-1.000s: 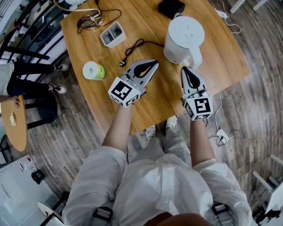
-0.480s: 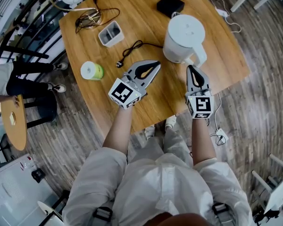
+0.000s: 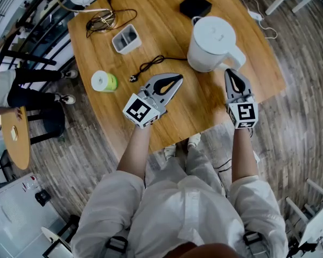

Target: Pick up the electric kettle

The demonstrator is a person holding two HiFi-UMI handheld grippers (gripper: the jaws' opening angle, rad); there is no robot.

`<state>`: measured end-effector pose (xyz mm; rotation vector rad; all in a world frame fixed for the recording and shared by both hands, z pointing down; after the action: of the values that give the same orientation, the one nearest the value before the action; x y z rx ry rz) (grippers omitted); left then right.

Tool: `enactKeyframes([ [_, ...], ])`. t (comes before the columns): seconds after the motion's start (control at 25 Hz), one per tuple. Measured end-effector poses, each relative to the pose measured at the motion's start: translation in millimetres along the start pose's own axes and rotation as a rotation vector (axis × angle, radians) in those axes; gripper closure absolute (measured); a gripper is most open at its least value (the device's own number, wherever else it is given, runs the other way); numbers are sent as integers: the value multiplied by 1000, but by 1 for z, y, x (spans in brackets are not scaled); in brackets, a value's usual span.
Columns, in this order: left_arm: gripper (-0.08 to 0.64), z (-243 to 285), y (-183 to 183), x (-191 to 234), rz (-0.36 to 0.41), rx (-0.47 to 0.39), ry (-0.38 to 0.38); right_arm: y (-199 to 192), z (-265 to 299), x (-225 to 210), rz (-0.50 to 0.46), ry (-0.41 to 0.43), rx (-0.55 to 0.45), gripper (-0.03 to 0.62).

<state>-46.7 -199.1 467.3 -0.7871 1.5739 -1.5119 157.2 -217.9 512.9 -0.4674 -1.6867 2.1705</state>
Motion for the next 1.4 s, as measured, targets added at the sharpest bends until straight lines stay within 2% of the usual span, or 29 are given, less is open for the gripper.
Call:
enactKeyframes([
  [0.36,552,17,-9,7,-12,0,21,7,13,-29,-23,51,-19,580],
  [0.88,552,44,-3,9,-12,-27,28,12,17,-36,40,73,-78,580],
  [1.16,552,47,11,6,-1,-74,12,20,-2,-32,65,124,-130,580],
  [1.4,552,49,15,3,29,-86,-37,31,-21,-22,102,170,-201,580],
])
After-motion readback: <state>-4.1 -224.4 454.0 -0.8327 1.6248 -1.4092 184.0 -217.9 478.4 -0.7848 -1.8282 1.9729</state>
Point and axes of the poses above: the fingertips, and each gripper's own axes: z forward along the fingers, x to its left, y out of its top, the point moved 4 cm from there along -z, backward along the fingers, and after that the axes turned 10 degrees about z, right-handed, at the moved point
